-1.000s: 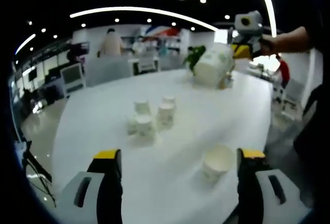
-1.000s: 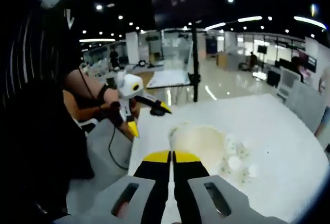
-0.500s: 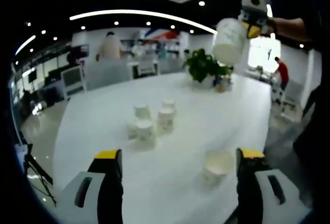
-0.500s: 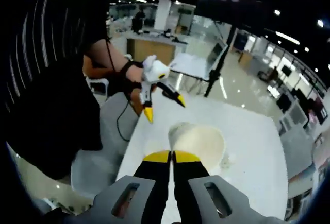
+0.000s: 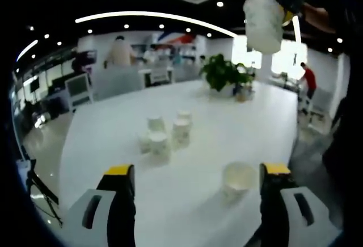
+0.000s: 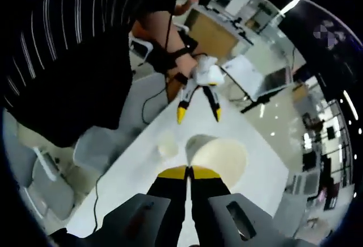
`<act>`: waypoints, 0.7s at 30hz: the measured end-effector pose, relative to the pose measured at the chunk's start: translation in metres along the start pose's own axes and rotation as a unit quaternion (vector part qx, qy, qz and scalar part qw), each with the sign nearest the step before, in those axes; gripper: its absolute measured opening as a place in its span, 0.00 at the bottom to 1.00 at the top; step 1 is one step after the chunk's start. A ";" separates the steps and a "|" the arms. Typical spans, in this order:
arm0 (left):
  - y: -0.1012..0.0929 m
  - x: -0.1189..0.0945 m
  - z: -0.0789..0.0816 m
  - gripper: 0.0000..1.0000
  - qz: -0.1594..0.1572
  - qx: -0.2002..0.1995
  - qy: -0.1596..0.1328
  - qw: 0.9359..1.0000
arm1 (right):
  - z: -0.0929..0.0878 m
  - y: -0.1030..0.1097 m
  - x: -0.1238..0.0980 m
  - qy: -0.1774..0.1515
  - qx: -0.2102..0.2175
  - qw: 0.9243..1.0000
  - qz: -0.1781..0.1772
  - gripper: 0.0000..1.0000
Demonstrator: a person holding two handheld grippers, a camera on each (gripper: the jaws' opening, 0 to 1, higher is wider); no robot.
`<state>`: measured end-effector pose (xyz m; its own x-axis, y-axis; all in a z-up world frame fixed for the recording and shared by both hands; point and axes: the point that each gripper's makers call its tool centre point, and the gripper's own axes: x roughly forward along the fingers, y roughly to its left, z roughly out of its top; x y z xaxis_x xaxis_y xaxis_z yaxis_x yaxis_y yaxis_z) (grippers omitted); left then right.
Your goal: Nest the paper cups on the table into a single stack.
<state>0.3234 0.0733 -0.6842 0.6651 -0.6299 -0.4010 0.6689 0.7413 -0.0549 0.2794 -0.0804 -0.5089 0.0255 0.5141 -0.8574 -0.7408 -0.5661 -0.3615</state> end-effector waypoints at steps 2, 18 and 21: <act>0.001 -0.002 0.003 0.90 0.001 0.000 -0.004 1.000 | -0.001 0.003 0.010 0.005 -0.013 1.000 0.006 0.00; 0.018 -0.007 0.000 0.89 0.016 -0.005 -0.004 1.000 | -0.023 0.029 0.098 0.000 -0.011 0.998 0.059 0.00; 0.021 -0.005 -0.001 0.88 0.017 -0.009 -0.008 1.000 | -0.028 0.033 0.112 0.000 0.000 0.998 0.066 0.00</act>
<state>0.3330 0.0923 -0.6844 0.6929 -0.6073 -0.3887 0.6393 0.7667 -0.0584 0.2770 -0.0593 -0.6271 -0.0719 0.4348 -0.8976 -0.7375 -0.6291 -0.2457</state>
